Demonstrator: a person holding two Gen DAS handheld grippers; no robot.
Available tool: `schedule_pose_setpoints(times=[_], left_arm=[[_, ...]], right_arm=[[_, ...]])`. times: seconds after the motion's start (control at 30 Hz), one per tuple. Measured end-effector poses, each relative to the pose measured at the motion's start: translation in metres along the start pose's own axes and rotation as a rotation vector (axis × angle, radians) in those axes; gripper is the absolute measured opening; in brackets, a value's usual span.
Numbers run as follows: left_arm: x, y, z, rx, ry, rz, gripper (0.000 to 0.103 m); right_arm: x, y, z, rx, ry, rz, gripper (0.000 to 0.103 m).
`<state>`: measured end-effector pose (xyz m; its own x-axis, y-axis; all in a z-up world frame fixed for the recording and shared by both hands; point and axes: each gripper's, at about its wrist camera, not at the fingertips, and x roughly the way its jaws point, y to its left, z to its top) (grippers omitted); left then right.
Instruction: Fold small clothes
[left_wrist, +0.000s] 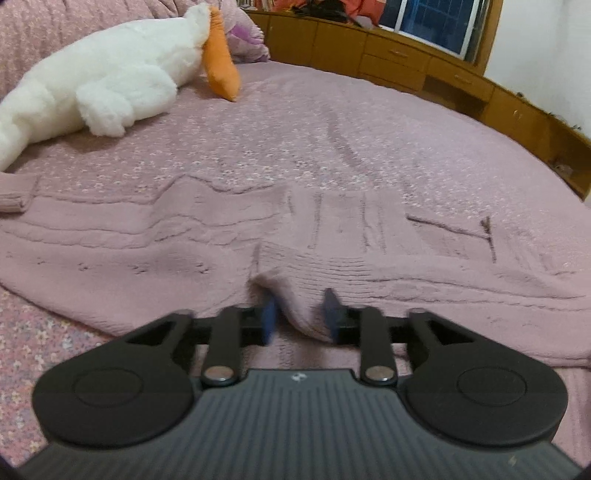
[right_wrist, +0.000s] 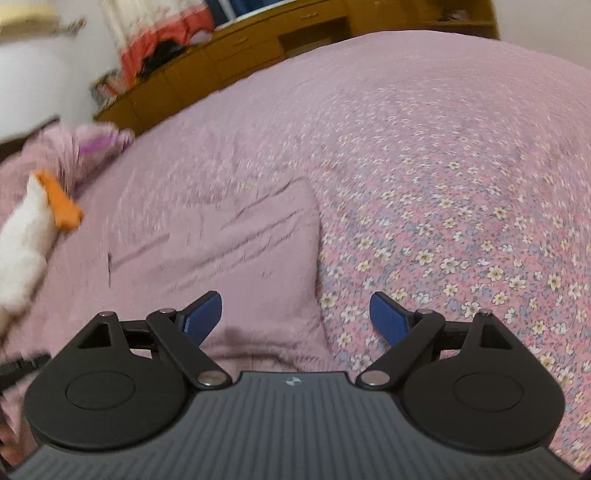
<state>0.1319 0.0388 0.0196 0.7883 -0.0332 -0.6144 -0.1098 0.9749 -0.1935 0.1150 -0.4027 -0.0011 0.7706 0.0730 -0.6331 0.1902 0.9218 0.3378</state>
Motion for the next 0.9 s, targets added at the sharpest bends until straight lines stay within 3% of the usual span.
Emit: schedule_pose_setpoints(times=[0.07,0.17,0.27,0.43,0.63,0.8,0.9], left_arm=[[0.001,-0.001,0.002,-0.001,-0.002,0.000,0.048],[0.009,-0.004,0.005,0.017,0.002,0.026,0.048],[0.011,-0.005,0.004,0.026,0.011,0.040,0.048],[0.009,-0.010,0.000,0.091,0.004,0.049,0.048],[0.007,-0.011,-0.001,0.094,0.014,0.031,0.048],[0.004,-0.013,-0.002,0.128,0.019,0.049,0.048],[-0.003,-0.012,-0.001,0.141,0.017,0.059,0.049]], right_arm=[[-0.004,0.008,-0.006,-0.101,0.005,-0.036,0.092],[-0.006,0.016,-0.017,-0.255,0.017,-0.115,0.091],[0.000,0.018,-0.022,-0.321,0.033,-0.164,0.090],[0.003,0.010,-0.018,-0.305,-0.007,-0.264,0.087],[-0.003,-0.013,-0.011,-0.175,0.013,-0.263,0.087],[-0.005,-0.007,-0.014,-0.240,0.045,-0.269,0.088],[-0.019,0.001,-0.015,-0.265,-0.019,-0.243,0.088]])
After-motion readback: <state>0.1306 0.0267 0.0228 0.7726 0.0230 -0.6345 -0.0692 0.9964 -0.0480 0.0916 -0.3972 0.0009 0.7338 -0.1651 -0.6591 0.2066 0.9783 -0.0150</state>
